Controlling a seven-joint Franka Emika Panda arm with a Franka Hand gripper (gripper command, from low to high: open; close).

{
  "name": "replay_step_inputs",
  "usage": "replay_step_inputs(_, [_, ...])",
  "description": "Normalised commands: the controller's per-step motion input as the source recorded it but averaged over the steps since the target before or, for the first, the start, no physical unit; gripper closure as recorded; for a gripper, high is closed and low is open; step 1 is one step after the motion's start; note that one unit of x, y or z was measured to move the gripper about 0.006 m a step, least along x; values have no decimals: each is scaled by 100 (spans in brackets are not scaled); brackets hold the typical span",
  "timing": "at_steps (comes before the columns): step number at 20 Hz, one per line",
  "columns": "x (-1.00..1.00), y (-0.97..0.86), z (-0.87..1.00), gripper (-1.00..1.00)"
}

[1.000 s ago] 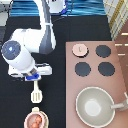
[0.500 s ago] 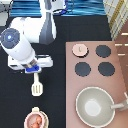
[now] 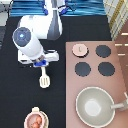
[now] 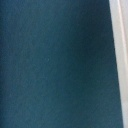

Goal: Take the lid off the pot, put the pot on the plate, and use the tool to push the pot to the front of the table.

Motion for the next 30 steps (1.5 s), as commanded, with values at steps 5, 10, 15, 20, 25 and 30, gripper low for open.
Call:
replay_step_inputs(5, [-97,18,-35,100])
replay_step_inputs(10, [-96,5,-11,100])
replay_step_inputs(15, [-87,1,9,-100])
replay_step_inputs(20, [-52,4,53,-100])
replay_step_inputs(25, [-14,1,100,-100])
replay_step_inputs(30, [7,-1,100,-100])
